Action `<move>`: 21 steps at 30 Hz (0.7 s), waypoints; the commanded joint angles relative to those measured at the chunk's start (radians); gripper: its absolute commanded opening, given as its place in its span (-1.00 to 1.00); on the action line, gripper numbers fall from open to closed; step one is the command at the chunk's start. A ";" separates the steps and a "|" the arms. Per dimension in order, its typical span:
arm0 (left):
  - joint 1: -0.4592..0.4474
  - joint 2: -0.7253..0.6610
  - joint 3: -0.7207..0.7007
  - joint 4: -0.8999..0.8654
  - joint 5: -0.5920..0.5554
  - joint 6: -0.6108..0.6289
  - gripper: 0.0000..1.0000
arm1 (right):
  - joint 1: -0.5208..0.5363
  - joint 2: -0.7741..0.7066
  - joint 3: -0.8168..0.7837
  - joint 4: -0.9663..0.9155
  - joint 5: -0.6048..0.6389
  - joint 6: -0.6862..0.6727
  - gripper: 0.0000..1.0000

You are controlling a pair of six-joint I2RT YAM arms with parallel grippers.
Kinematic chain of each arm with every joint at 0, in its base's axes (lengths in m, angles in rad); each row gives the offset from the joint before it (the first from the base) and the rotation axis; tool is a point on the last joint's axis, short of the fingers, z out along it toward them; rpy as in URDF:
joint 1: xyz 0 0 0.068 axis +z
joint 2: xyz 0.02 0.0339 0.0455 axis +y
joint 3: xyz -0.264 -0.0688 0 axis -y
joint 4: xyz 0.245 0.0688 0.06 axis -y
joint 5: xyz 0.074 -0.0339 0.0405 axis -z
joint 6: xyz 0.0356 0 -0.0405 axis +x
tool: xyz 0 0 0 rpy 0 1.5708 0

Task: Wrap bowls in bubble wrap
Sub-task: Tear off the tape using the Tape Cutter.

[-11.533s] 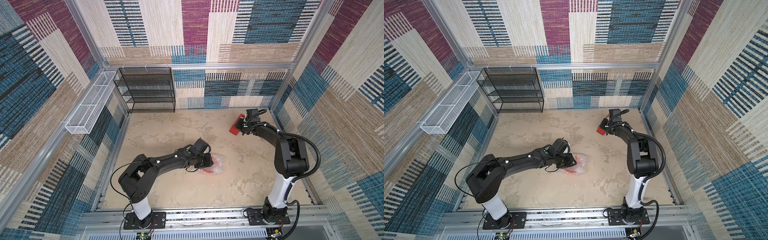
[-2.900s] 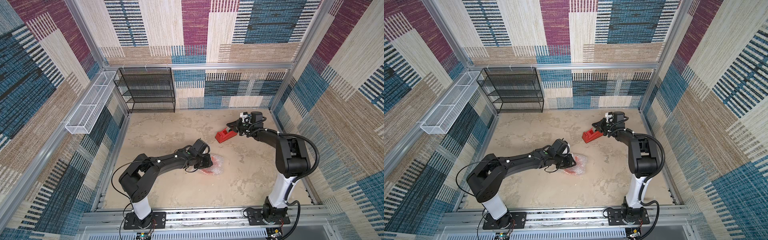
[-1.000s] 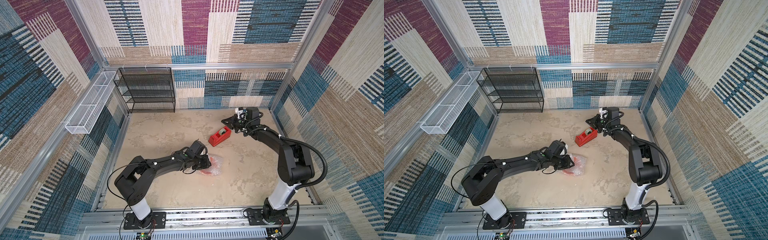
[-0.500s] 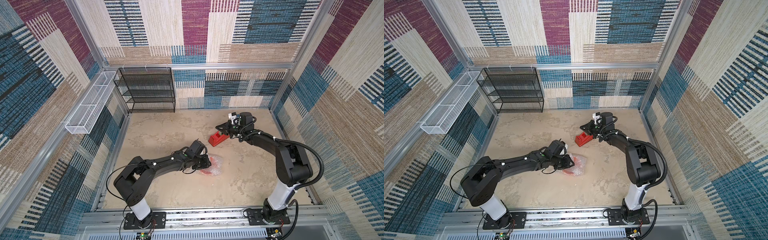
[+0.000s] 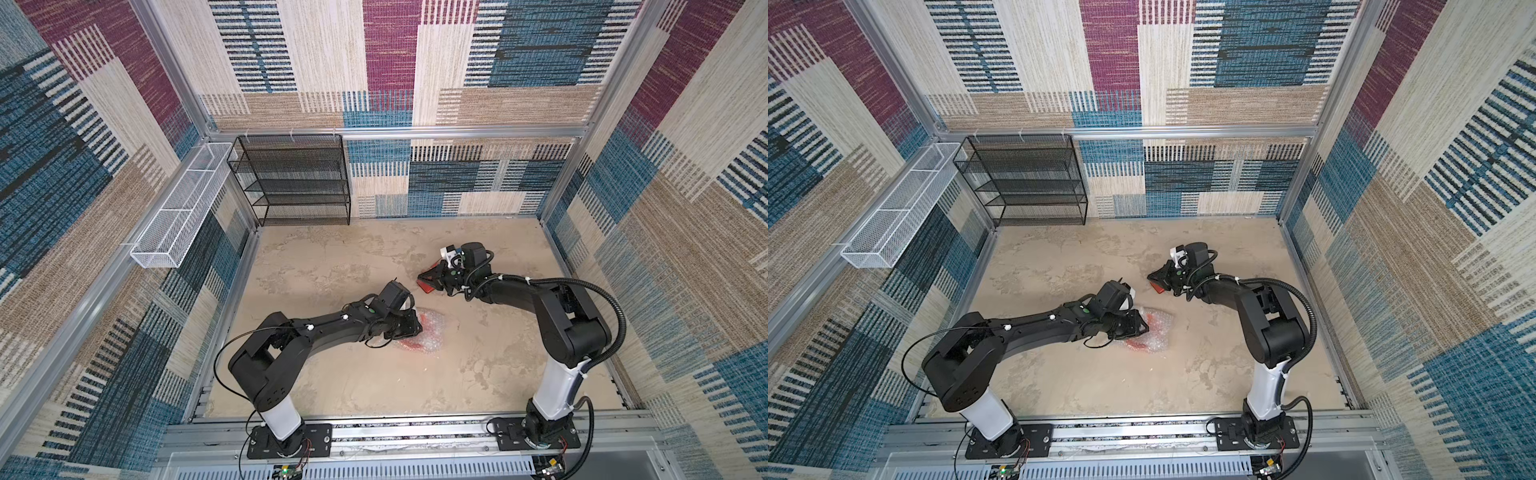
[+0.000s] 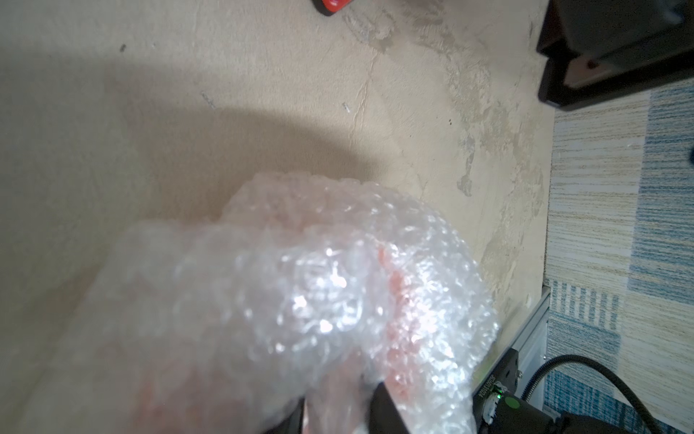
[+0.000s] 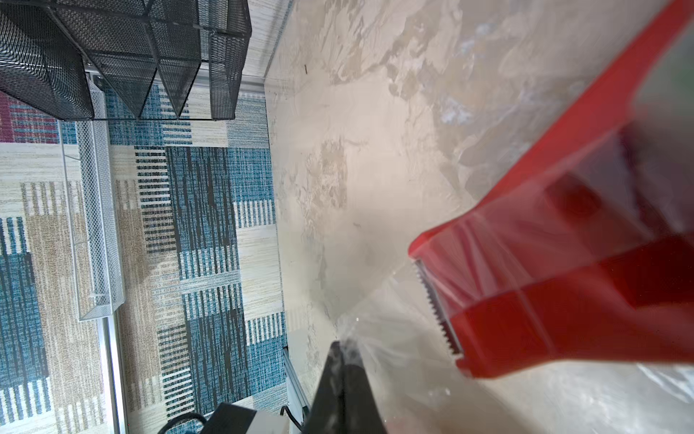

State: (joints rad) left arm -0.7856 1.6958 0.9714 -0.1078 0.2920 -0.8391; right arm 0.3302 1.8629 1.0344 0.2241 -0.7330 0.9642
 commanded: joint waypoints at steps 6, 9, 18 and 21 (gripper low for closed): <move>0.003 -0.001 -0.004 0.001 -0.002 0.008 -0.43 | 0.030 0.022 0.013 0.001 0.039 -0.006 -1.00; 0.004 -0.003 -0.008 0.008 -0.001 0.007 -0.43 | 0.036 0.045 0.027 -0.041 0.087 -0.027 -1.00; 0.011 -0.019 -0.017 0.010 -0.001 0.008 -0.43 | 0.049 0.111 0.072 -0.176 0.238 -0.094 -1.00; 0.015 -0.020 -0.023 0.015 -0.001 0.006 -0.43 | 0.050 0.134 0.080 -0.181 0.245 -0.096 -1.00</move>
State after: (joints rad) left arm -0.7742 1.6821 0.9562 -0.0994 0.2943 -0.8391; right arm 0.3805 1.9686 1.1133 0.1455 -0.5842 0.8768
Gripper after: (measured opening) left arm 0.286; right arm 0.048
